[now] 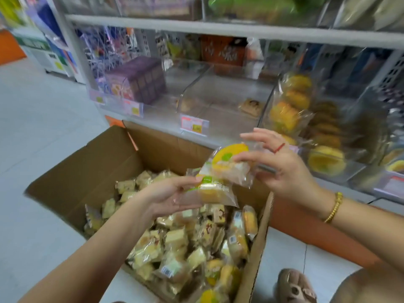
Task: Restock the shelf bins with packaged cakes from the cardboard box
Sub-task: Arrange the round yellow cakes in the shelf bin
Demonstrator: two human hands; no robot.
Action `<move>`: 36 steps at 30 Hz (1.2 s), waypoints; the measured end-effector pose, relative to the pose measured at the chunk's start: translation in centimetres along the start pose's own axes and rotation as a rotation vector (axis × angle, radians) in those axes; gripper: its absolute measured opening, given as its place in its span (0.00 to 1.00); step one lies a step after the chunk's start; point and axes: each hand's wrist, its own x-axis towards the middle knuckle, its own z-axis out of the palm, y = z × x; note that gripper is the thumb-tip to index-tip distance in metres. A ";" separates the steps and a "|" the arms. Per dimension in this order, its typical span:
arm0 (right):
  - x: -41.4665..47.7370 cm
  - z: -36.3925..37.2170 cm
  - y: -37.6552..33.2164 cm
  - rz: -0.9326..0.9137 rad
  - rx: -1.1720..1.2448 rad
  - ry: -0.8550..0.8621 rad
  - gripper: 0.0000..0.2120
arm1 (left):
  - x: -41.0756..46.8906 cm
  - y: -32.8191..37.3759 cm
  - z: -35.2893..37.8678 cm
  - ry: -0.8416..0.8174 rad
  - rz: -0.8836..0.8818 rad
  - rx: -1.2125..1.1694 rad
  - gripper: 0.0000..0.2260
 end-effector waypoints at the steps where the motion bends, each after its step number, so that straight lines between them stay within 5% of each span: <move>1: -0.5 -0.5 0.1 0.024 0.036 0.012 0.18 | -0.4 0.3 1.2 -0.012 0.014 -0.038 0.13; 6: -1.8 -4.1 -0.1 0.267 0.390 0.028 0.29 | -0.8 0.9 5.1 -0.042 0.070 -0.123 0.13; 12: -2.0 -5.5 0.7 0.482 0.435 0.051 0.04 | 0.6 1.0 8.6 -0.023 0.194 0.024 0.19; 16: -1.8 -7.0 2.3 0.642 0.300 -0.110 0.29 | 2.0 1.4 9.9 0.004 0.247 0.067 0.14; 20: -2.1 -7.9 3.9 0.710 0.283 -0.247 0.19 | 3.0 1.5 11.4 -0.032 0.267 0.107 0.16; 23: -2.4 -8.7 4.8 0.741 0.281 -0.285 0.25 | 3.9 1.0 12.3 -0.081 0.265 0.088 0.16; 29: -3.7 -8.4 5.1 0.972 0.711 -0.244 0.27 | 4.4 0.4 11.6 -0.080 0.333 0.154 0.22; 31: -3.6 -8.8 5.0 0.997 0.804 -0.232 0.21 | 4.4 0.4 11.2 -0.072 0.340 0.141 0.26; 34: -2.9 -9.2 4.7 0.974 0.801 -0.138 0.20 | 4.4 0.6 10.9 -0.078 0.342 0.074 0.22; 36: -1.7 -9.6 4.9 0.897 0.556 -0.008 0.18 | 4.2 1.0 10.8 -0.055 0.344 0.007 0.19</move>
